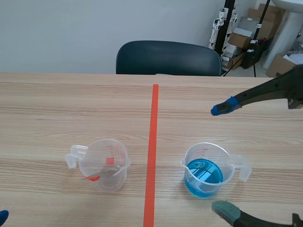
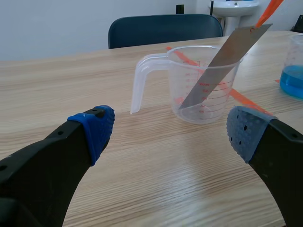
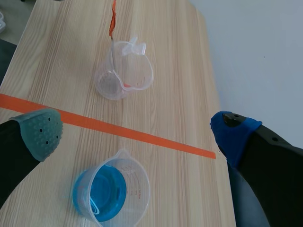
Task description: Do the redox reaction experiment. lift the metal plate out of the left beaker
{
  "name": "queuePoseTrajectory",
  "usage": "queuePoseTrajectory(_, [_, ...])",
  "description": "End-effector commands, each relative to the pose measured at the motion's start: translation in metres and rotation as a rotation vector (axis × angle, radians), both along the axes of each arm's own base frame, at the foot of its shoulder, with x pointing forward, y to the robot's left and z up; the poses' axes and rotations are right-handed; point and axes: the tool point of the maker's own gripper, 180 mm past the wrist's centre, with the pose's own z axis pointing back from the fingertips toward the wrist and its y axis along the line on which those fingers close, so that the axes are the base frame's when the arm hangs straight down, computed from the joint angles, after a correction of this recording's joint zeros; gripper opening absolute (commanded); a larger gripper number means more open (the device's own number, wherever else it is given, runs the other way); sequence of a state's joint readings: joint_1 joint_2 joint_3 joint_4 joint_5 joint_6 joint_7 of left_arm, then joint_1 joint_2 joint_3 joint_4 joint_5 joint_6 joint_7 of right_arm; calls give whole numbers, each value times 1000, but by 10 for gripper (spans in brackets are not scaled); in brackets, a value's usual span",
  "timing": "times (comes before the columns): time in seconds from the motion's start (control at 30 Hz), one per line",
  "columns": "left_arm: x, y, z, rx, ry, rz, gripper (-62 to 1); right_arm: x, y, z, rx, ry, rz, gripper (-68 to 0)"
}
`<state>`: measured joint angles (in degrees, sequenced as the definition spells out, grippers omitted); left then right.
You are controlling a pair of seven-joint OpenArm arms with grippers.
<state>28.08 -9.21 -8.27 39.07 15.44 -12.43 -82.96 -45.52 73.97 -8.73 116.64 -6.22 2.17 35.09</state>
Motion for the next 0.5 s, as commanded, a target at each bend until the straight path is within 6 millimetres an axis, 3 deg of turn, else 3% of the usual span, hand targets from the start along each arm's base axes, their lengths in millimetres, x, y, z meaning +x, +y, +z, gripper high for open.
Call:
queuePoseTrajectory(0.0, [-9, -1, 4, 11, -21, -18, -106, 6, 0, 9, 28, -39, 10, 4])
queuePoseTrajectory(0.2, [-34, -12, -13, 81, 18, -74, -106, 7, -4, 12, 53, -54, 35, 4])
queuePoseTrajectory(0.47, [-25, -13, -14, 96, -4, -61, -106, 10, -8, 8, 54, -50, 8, 4])
